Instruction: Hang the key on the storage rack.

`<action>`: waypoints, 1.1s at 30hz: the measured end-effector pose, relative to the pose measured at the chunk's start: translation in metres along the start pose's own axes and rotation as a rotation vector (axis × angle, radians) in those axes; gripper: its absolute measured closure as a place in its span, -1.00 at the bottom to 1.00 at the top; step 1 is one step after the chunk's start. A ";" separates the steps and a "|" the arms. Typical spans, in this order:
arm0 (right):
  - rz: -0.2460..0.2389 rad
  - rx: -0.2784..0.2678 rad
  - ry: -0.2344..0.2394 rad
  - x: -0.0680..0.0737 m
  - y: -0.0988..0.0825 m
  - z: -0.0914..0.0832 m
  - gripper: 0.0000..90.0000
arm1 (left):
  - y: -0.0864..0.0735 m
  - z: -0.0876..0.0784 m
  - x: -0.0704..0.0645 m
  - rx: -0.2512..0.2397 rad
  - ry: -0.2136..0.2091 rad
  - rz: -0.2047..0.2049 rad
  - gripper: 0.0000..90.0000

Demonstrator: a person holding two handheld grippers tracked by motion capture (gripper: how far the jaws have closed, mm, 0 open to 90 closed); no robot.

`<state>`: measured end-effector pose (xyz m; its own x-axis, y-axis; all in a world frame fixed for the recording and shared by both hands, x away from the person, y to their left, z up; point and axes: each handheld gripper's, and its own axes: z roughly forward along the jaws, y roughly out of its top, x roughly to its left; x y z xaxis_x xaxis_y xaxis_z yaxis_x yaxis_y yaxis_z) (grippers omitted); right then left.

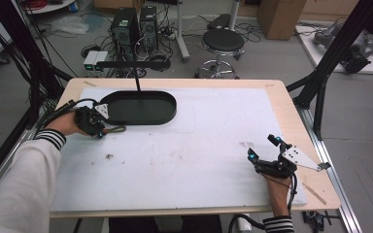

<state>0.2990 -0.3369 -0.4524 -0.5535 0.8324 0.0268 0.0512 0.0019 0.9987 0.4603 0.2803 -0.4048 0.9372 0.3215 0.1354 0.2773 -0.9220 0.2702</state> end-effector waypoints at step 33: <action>-0.002 -0.004 -0.001 0.000 0.000 0.000 -0.93 | -0.002 -0.056 -0.009 -0.346 0.099 -0.281 0.67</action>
<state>0.2990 -0.3370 -0.4524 -0.5531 0.8327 0.0251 0.0473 0.0013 0.9989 0.4393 0.2912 -0.3535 0.8065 0.5833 0.0968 0.4149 -0.6750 0.6101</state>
